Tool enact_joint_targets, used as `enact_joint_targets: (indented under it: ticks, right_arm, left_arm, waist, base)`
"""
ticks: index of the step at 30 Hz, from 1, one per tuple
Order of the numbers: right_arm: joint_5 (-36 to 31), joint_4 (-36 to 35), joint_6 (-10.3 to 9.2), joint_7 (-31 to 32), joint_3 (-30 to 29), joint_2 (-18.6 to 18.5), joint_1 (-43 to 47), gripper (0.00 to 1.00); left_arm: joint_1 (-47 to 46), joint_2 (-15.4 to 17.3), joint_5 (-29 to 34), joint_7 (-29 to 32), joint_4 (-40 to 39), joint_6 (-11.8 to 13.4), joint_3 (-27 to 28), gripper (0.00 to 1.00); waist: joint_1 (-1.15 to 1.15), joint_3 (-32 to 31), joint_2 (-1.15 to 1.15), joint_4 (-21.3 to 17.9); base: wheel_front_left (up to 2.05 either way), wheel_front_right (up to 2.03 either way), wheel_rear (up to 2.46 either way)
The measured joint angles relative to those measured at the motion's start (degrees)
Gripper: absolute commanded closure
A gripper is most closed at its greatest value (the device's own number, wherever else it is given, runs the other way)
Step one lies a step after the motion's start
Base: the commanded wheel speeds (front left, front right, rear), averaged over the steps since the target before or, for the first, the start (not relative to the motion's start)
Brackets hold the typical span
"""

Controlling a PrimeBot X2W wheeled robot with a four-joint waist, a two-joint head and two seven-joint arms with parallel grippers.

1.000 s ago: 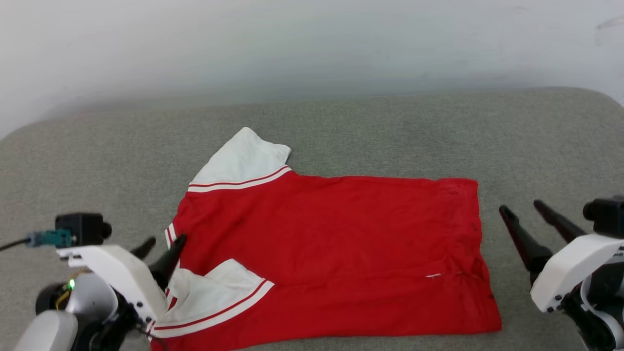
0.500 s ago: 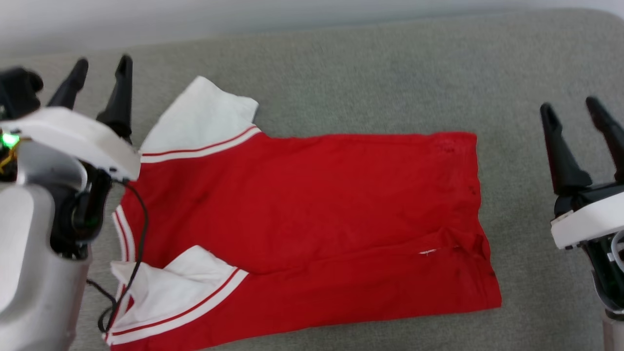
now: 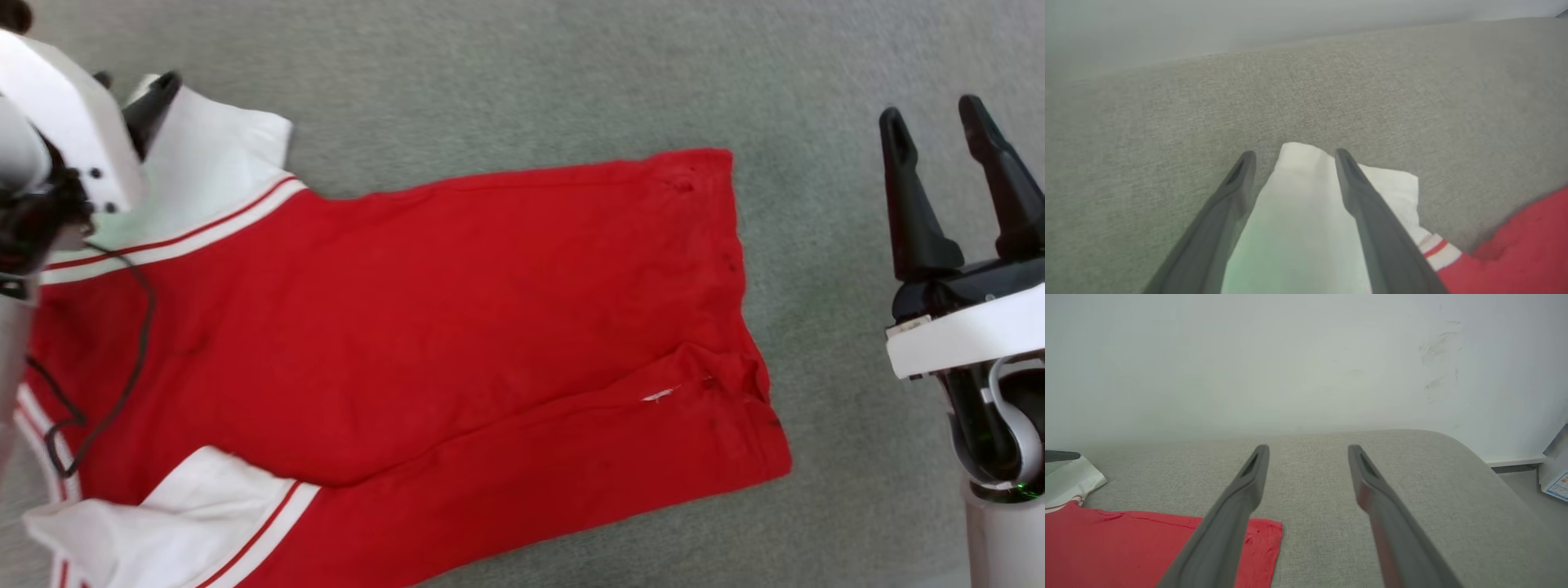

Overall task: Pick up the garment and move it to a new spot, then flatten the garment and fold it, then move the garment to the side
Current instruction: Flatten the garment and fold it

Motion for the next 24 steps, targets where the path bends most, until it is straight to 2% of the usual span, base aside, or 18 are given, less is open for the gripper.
enact_joint_targets:
  ticks: [6,10,11,12,13,19,22,24]
  right_arm:
    - [0.5,1.3,0.0,-1.6,1.4,1.0,-0.7,0.0]
    - [1.0,2.2,0.0,-1.8,1.9,1.2,-0.7,0.0]
    - [1.2,2.3,0.0,-2.0,2.1,1.2,-0.8,0.0]
    - [1.5,2.5,0.0,-1.9,2.3,1.1,-0.9,0.0]
    - [1.9,2.7,0.0,-1.7,2.4,1.0,-1.1,0.0]
    - [6.4,4.7,0.0,2.0,3.1,-1.3,-2.1,0.0]
    - [9.8,7.3,0.0,7.3,3.3,-3.8,-3.5,0.0]
    - [12.6,9.6,0.0,13.2,3.7,-6.1,-4.6,0.0]
  left_arm:
    - [-2.2,4.2,-1.7,12.1,3.5,0.2,-1.2,0.0]
    - [-3.6,5.4,-3.6,18.7,3.6,2.2,-1.0,0.0]
    - [-3.9,5.5,-3.9,19.8,3.5,2.7,-1.0,0.35]
    - [-3.9,5.6,-4.0,20.5,3.2,3.2,-1.0,0.62]
    - [-3.9,5.7,-3.9,20.7,2.9,3.5,-1.0,1.0]
    - [-3.0,4.2,-3.6,19.1,2.5,4.6,-1.4,1.0]
    - [-2.6,2.5,-3.1,16.6,2.9,4.4,-2.0,1.0]
    - [-2.5,1.2,-3.1,15.2,3.3,4.1,-2.5,1.0]
  waist:
    - [-0.01,2.7,0.0,-3.0]
    - [-0.01,4.0,0.0,-4.2]
    - [-0.01,4.2,0.0,-4.3]
    - [-0.01,4.3,0.0,-4.5]
    - [-0.01,4.4,0.0,-4.6]
    - [-0.01,3.5,0.0,-3.7]
    - [-0.01,2.6,0.0,-2.3]
    - [-0.01,1.9,0.0,-1.1]
  base:
    - [0.0,0.0,0.0]
    - [0.0,0.0,0.0]
    - [0.0,0.0,0.0]
    - [0.0,0.0,0.0]
    - [0.0,0.0,0.0]
    - [0.0,0.0,0.0]
    - [0.0,0.0,0.0]
    - [0.0,0.0,0.0]
